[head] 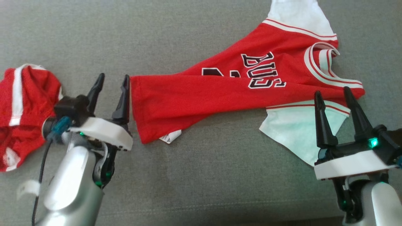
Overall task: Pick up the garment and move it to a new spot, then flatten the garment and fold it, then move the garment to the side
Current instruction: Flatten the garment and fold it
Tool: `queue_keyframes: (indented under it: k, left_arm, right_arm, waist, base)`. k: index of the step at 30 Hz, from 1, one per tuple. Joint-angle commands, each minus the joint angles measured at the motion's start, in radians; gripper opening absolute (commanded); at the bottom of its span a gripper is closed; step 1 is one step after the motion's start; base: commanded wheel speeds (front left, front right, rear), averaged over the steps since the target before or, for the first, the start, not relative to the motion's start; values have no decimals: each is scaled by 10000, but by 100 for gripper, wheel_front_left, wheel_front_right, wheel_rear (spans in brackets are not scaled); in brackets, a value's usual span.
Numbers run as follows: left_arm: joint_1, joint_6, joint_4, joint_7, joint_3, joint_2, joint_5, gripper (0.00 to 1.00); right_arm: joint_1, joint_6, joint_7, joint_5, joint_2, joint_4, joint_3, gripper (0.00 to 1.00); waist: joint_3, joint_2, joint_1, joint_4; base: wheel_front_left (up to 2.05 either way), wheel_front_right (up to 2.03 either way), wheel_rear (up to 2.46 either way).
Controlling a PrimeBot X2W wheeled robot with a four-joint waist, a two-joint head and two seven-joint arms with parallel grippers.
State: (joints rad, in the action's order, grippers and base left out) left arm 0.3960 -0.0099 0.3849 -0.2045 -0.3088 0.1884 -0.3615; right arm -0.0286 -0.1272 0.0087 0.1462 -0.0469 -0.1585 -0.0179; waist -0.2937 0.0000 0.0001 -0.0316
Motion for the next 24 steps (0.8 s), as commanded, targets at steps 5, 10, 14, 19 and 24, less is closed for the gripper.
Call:
queue_keyframes:
  k: [5,10,14,19,24]
  left_arm:
    - [-608,673,-1423,-539,729,298,617,100]
    - [-1504,947,-2680,-567,979,255,998,100]
    - [-2207,1010,-3152,-570,1027,151,1142,100]
    - [-2686,1044,-3369,-571,988,24,1228,100]
    - [-2897,1008,-3483,-571,1002,-22,1305,100]
  right_arm:
    - [-68,-35,88,-194,-158,-311,-202,100]
    - [131,-35,198,-236,-248,-331,-206,100]
    - [296,-35,275,-231,-255,-312,-259,100]
    - [435,-35,327,-208,-239,-295,-286,100]
    - [478,-35,359,-184,-219,-329,-268,100]
  waist:
    - [426,0,-1,292]
    - [739,0,-1,514]
    - [956,0,-1,600]
    - [1082,0,-1,643]
    - [1096,0,-1,680]
  base:
    - [0,0,0]
    - [0,0,0]
    - [0,0,0]
    - [0,0,0]
    - [0,0,0]
